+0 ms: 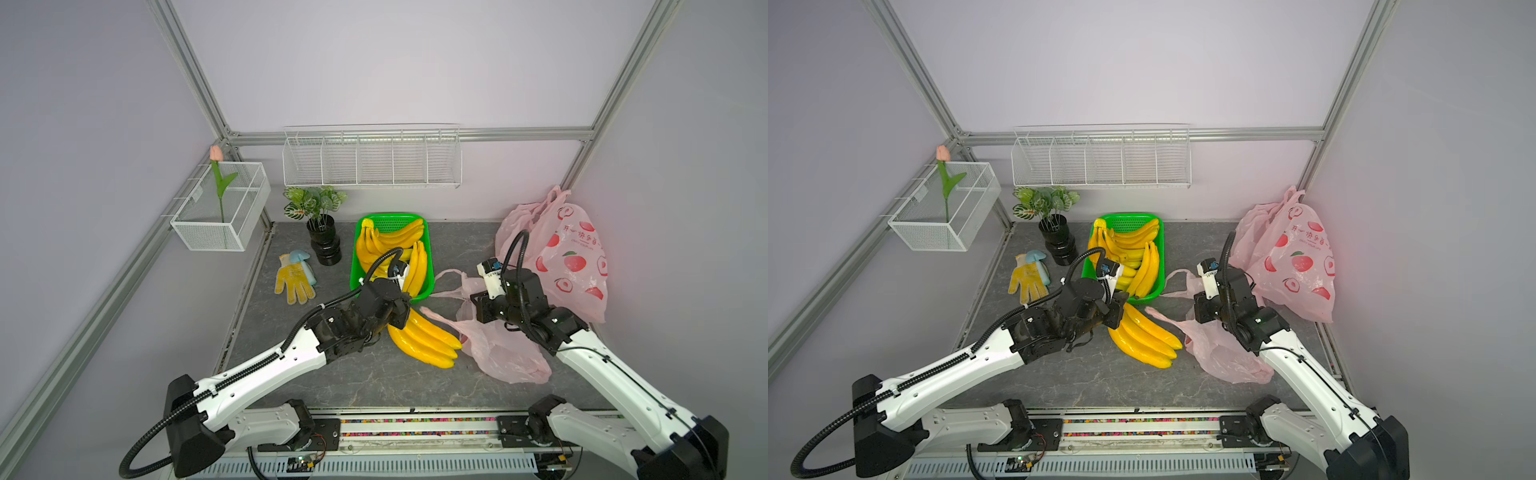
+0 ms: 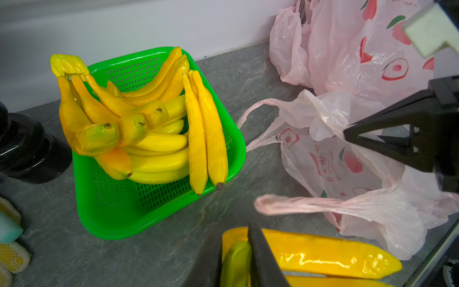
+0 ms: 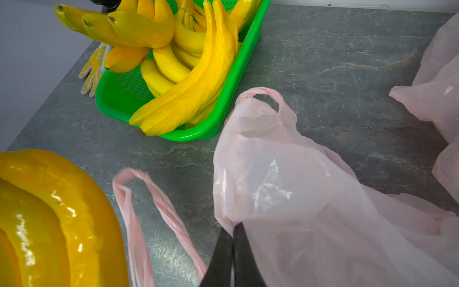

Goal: Place the banana into a plastic bag & tie a knot
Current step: Pick up the banana from the basket, then place the banana into the plastic bag.

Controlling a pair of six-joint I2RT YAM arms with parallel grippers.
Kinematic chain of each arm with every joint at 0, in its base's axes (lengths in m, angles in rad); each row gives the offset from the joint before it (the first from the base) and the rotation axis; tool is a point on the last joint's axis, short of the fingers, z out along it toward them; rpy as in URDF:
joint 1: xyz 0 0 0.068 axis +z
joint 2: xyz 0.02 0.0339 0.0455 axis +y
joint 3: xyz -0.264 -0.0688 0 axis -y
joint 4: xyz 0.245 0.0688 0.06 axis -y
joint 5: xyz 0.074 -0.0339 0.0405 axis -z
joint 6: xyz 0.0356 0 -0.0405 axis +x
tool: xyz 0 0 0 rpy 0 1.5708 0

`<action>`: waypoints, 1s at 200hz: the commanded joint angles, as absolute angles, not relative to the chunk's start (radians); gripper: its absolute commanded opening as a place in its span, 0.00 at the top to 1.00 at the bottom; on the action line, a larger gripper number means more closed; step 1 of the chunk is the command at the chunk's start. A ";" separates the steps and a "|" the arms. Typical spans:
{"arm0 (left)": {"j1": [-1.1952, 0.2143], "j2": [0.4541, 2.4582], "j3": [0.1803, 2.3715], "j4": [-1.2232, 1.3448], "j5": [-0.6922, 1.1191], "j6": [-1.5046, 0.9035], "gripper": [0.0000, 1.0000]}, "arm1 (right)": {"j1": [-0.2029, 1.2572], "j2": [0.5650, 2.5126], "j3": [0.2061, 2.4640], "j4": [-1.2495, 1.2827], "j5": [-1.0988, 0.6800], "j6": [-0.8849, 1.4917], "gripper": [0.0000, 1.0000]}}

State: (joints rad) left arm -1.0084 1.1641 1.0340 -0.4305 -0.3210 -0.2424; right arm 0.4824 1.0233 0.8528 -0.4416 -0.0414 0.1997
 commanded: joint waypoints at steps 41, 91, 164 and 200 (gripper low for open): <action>-1.011 1.187 1.033 -0.348 -0.532 -0.334 0.84 | 0.491 1.071 0.873 -0.492 -0.046 0.185 0.93; -1.002 1.124 1.087 -0.387 -0.749 -0.266 0.85 | 0.495 1.057 0.820 -0.475 0.021 0.190 0.93; -0.927 1.144 1.165 -0.312 -0.758 -0.219 0.85 | 0.560 1.089 0.811 -0.449 0.034 0.164 0.93; -0.907 1.117 1.161 -0.330 -0.792 -0.210 0.86 | 0.559 1.071 0.812 -0.464 0.126 0.169 0.93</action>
